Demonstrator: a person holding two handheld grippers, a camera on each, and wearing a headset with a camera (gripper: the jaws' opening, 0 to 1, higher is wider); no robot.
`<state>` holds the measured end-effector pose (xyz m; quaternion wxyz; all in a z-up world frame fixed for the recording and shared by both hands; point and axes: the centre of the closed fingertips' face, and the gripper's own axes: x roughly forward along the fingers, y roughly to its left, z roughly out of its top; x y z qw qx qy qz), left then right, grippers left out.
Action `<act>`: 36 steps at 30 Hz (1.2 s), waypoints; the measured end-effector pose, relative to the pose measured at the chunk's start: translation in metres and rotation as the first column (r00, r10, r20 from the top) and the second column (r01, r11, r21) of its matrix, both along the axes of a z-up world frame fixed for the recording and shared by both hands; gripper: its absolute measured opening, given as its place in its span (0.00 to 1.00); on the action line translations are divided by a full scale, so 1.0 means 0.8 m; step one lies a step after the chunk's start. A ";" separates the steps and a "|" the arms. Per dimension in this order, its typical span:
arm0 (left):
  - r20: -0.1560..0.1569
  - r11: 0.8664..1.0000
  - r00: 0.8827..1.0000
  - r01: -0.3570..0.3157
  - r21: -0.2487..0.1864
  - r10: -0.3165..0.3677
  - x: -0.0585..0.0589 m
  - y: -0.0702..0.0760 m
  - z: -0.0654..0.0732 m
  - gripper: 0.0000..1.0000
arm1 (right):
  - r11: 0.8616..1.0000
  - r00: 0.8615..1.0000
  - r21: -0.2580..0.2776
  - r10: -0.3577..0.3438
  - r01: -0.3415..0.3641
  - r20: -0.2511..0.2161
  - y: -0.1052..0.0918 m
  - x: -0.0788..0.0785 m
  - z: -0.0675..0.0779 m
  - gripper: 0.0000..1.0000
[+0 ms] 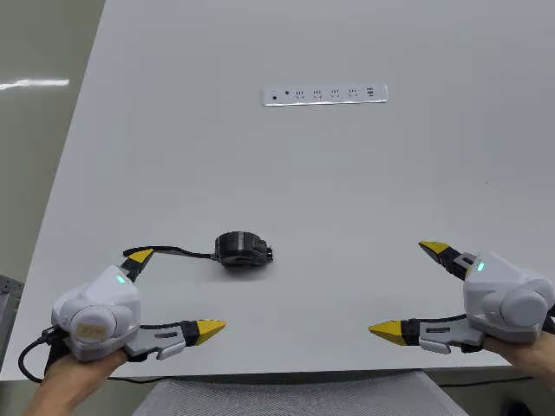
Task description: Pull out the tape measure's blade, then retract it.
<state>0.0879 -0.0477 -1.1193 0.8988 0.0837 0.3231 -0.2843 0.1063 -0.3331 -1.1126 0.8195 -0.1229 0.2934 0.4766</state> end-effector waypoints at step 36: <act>-0.002 0.999 0.999 0.038 0.030 -0.038 0.010 -0.004 0.000 0.98 | 1.000 1.000 -0.015 0.018 -0.017 0.003 -0.006 0.004 0.000 0.96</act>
